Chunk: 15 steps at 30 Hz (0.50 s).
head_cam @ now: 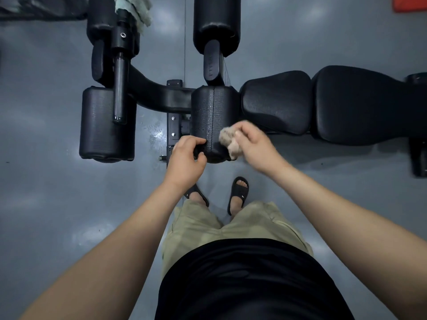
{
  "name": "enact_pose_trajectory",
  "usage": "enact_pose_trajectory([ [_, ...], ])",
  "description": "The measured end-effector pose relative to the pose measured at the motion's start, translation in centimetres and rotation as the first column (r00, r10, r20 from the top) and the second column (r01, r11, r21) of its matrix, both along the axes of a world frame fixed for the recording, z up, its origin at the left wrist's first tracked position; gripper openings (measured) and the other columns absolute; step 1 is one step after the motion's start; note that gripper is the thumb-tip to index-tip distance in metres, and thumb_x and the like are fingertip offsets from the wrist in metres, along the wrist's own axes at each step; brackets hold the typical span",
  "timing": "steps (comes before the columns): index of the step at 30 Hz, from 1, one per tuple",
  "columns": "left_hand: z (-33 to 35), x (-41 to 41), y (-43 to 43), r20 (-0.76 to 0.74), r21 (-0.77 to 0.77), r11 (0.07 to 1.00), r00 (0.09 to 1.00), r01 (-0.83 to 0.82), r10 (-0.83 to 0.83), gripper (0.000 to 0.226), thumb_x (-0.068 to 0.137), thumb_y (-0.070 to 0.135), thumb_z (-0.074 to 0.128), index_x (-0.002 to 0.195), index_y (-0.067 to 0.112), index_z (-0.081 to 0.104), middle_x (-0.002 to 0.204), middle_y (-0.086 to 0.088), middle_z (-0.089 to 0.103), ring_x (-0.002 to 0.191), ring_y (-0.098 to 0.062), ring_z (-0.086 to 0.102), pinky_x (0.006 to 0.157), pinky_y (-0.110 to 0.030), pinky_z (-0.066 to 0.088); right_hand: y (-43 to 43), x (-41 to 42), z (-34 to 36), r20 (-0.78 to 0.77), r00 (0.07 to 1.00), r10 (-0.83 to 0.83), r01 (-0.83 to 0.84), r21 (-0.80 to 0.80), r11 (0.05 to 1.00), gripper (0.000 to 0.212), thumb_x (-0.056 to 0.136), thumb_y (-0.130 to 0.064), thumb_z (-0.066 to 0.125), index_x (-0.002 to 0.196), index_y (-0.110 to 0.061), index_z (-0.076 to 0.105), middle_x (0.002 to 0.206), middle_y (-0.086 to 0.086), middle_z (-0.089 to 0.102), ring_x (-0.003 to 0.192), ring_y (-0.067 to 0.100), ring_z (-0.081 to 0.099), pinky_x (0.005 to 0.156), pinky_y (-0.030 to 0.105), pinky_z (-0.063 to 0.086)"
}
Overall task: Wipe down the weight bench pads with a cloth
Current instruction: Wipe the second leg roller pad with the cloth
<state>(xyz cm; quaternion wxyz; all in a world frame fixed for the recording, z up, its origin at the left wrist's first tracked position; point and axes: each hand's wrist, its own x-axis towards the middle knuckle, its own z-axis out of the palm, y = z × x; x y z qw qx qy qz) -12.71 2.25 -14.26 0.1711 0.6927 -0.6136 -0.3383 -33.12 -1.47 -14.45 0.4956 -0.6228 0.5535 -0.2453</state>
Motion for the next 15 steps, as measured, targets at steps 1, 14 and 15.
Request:
enact_pose_trajectory([
  [1, 0.1, 0.0, 0.0, -0.002, 0.007, 1.0, 1.0, -0.007, 0.007, 0.036, 0.084, 0.009, 0.059, 0.118, 0.013, 0.067, 0.112, 0.009, 0.051, 0.109, -0.026, 0.057, 0.098, -0.047, 0.05, -1.5, 0.3, 0.3, 0.031, 0.999, -0.031, 0.03, 0.035, 0.999, 0.021, 0.102, -0.021, 0.046, 0.092, -0.034, 0.06, 0.082, -0.012, 0.064, 0.079, 0.004, 0.057, 0.077, 0.03, 0.049],
  [14, 0.4, 0.2, -1.3, -0.044, 0.058, 0.998, 0.999, -0.021, 0.024, 0.033, 0.087, 0.007, 0.064, 0.119, 0.016, 0.067, 0.113, 0.006, 0.05, 0.102, -0.015, 0.059, 0.097, -0.035, 0.052, -5.0, 1.6, -1.9, -0.225, 0.967, -0.119, 0.128, 0.025, 0.992, 0.023, 0.1, -0.039, 0.053, 0.114, -0.024, 0.062, 0.11, 0.002, 0.053, 0.102, 0.014, 0.054, 0.089, 0.022, 0.037],
  [15, 0.3, 0.2, -1.4, -0.052, 0.074, 0.996, 0.997, -0.05, 0.054, 0.035, 0.088, 0.007, 0.066, 0.122, 0.015, 0.065, 0.116, 0.005, 0.049, 0.1, -0.013, 0.059, 0.097, -0.034, 0.052, -4.5, 1.5, -1.9, -0.229, 0.971, -0.069, 0.073, 0.009, 0.997, 0.03, 0.097, -0.041, 0.058, 0.122, -0.023, 0.061, 0.115, 0.002, 0.051, 0.103, 0.012, 0.053, 0.092, 0.021, 0.037],
])
